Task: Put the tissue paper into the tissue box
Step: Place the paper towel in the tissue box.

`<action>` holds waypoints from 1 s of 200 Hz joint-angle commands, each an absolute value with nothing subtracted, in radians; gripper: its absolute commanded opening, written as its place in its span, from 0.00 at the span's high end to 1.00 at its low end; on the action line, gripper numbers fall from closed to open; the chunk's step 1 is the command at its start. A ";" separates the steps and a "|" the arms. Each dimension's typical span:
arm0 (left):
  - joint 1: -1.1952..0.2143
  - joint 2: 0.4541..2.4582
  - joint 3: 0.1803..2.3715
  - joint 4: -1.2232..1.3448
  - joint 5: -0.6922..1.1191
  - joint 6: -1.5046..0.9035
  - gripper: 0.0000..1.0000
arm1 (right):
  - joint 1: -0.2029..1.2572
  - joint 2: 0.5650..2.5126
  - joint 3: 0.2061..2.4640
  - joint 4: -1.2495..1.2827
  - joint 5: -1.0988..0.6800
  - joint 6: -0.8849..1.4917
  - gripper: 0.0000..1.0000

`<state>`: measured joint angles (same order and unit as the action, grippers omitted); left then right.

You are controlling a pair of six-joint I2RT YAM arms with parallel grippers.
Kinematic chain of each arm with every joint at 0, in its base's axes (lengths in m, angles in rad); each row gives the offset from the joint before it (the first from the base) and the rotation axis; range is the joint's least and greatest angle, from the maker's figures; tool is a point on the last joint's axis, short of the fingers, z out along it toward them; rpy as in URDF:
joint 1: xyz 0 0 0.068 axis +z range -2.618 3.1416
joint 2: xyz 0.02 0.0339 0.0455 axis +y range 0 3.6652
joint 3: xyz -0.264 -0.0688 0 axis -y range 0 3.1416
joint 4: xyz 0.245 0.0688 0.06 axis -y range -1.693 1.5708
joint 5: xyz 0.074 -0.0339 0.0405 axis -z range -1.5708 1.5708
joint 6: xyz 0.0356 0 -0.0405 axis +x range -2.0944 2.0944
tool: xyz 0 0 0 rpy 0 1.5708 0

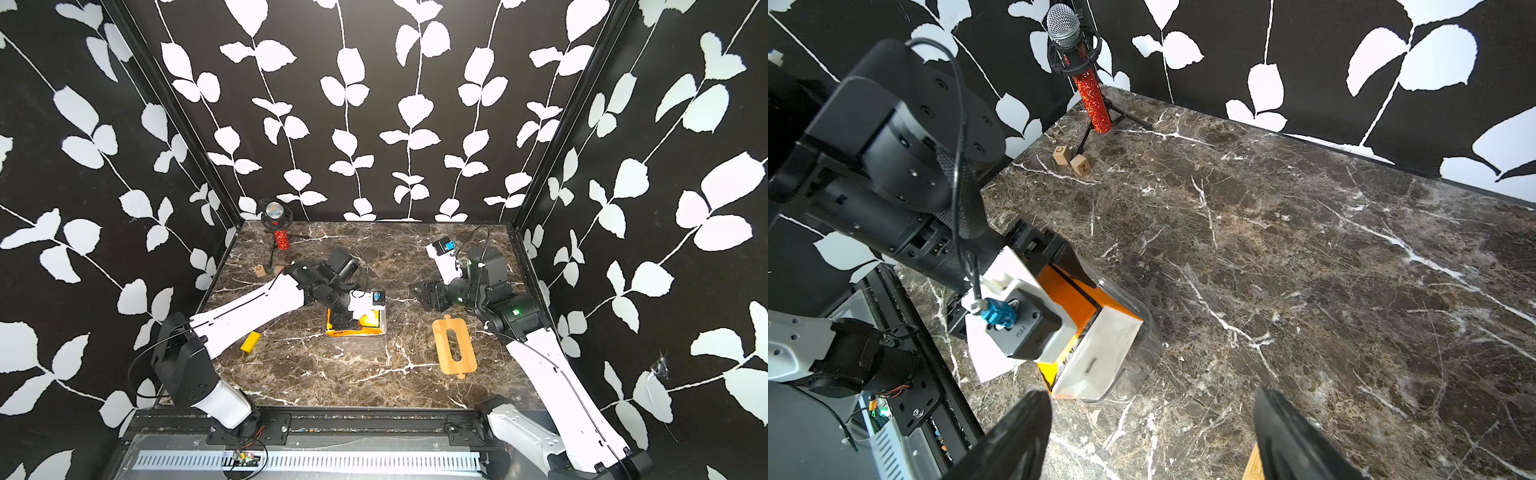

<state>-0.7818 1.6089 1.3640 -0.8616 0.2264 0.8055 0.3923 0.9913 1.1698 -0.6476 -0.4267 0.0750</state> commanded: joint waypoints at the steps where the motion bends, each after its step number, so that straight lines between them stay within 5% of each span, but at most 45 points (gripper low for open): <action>1: -0.779 1.611 1.353 -0.889 0.209 0.812 0.23 | 0.388 0.985 1.150 -0.614 -0.437 0.067 0.21; 200: -0.779 1.713 1.368 -0.879 0.252 0.727 0.06 | 0.387 0.988 1.110 -0.615 -0.423 0.065 0.21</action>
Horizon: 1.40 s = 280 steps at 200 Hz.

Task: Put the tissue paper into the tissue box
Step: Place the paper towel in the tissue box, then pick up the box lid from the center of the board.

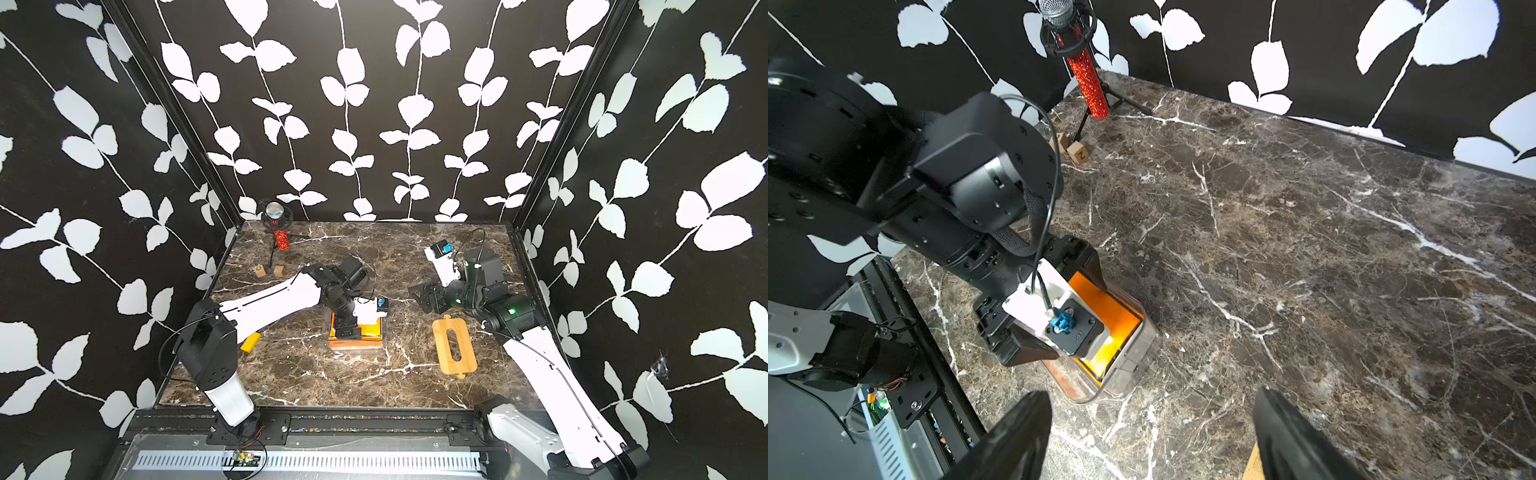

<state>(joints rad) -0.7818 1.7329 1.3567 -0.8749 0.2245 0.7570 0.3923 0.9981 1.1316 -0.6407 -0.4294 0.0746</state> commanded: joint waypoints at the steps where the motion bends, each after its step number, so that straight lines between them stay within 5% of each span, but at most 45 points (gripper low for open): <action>1: -0.779 1.712 1.367 -0.878 0.253 0.727 0.06 | 0.387 0.989 1.110 -0.615 -0.423 0.066 0.21; 147: -0.741 1.065 1.075 -0.328 -0.007 0.294 0.01 | 0.386 1.133 0.916 -0.664 -0.121 0.341 0.22; 280: -0.739 1.050 0.967 -0.267 0.073 0.223 0.01 | 0.389 1.294 0.681 -0.586 -0.012 0.386 0.35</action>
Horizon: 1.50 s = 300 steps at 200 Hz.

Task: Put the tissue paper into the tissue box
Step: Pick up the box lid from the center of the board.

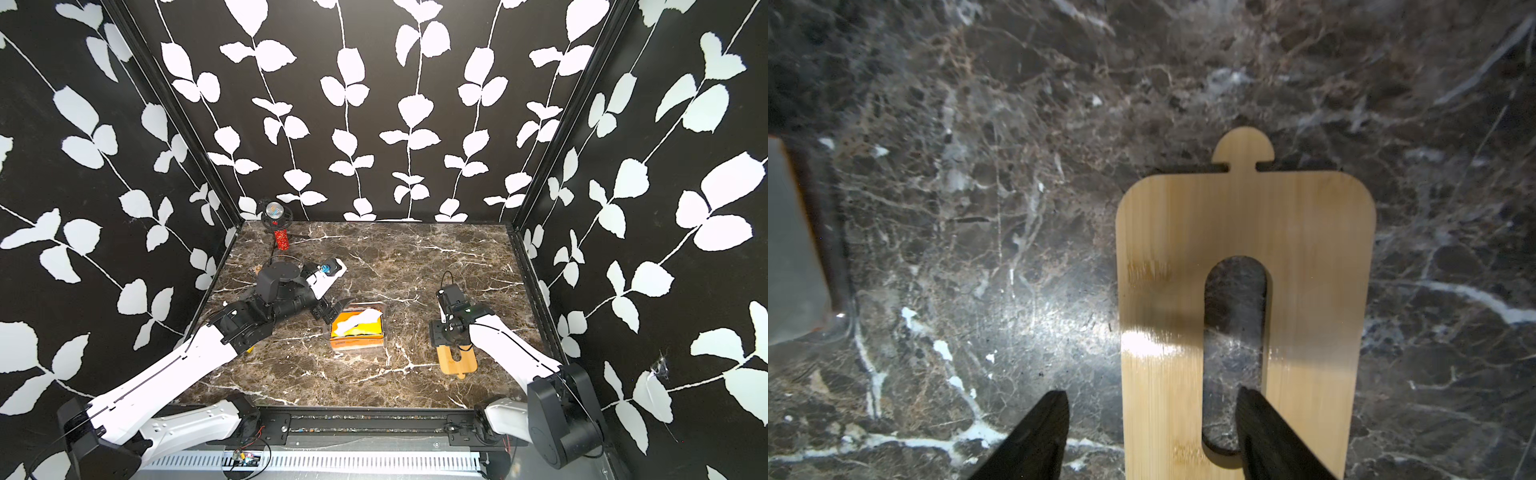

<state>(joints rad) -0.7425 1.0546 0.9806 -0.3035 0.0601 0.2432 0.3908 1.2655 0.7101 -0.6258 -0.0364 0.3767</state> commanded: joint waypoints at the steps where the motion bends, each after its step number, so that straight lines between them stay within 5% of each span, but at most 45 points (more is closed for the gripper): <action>1: -0.739 1.049 0.967 -0.267 0.072 0.223 0.01 | 0.388 1.296 0.681 -0.586 -0.010 0.385 0.35; 144: -0.739 1.042 0.947 -0.256 0.086 0.209 0.01 | 0.484 1.483 0.741 -0.589 0.088 0.421 0.44; 300: -0.739 1.027 0.934 -0.189 0.129 0.141 0.01 | 0.486 1.288 0.753 -0.533 -0.006 0.390 0.84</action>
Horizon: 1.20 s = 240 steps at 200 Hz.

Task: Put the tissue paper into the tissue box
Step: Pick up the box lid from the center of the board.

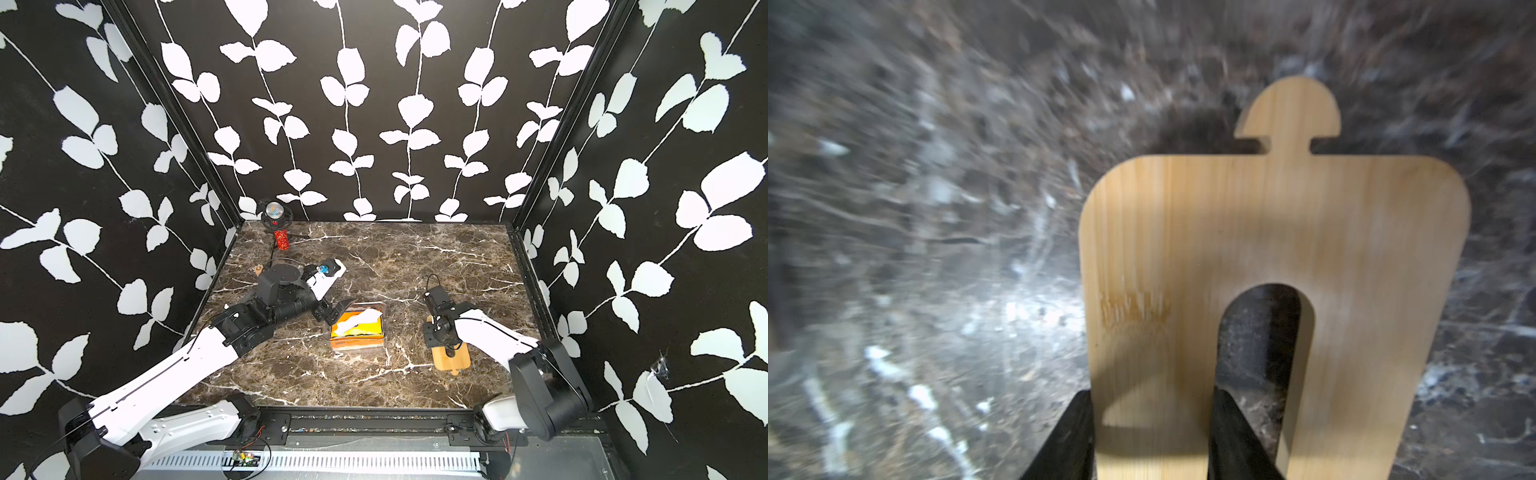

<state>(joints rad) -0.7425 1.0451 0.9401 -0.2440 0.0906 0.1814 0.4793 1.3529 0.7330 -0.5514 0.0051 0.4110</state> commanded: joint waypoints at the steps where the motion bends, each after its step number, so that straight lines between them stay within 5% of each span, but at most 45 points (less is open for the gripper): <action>1: -0.738 1.028 0.934 -0.190 0.131 0.140 0.01 | 0.485 1.286 0.753 -0.533 -0.007 0.390 0.84; 98: -0.737 1.393 1.223 -0.203 0.439 -0.160 0.03 | 0.496 1.047 0.737 -0.460 -0.060 0.319 0.90; 183: -0.798 1.858 1.632 -0.315 0.726 -0.392 0.27 | 0.509 0.898 0.681 -0.399 -0.115 0.305 0.90; 240: -0.829 1.958 1.706 -0.357 0.745 -0.421 0.42 | 0.512 0.887 0.670 -0.392 -0.122 0.302 0.90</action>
<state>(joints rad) -0.8261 1.9659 1.6688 -0.3275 0.7010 -0.3958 0.5030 0.9009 0.7002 -0.4477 -0.1146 0.3103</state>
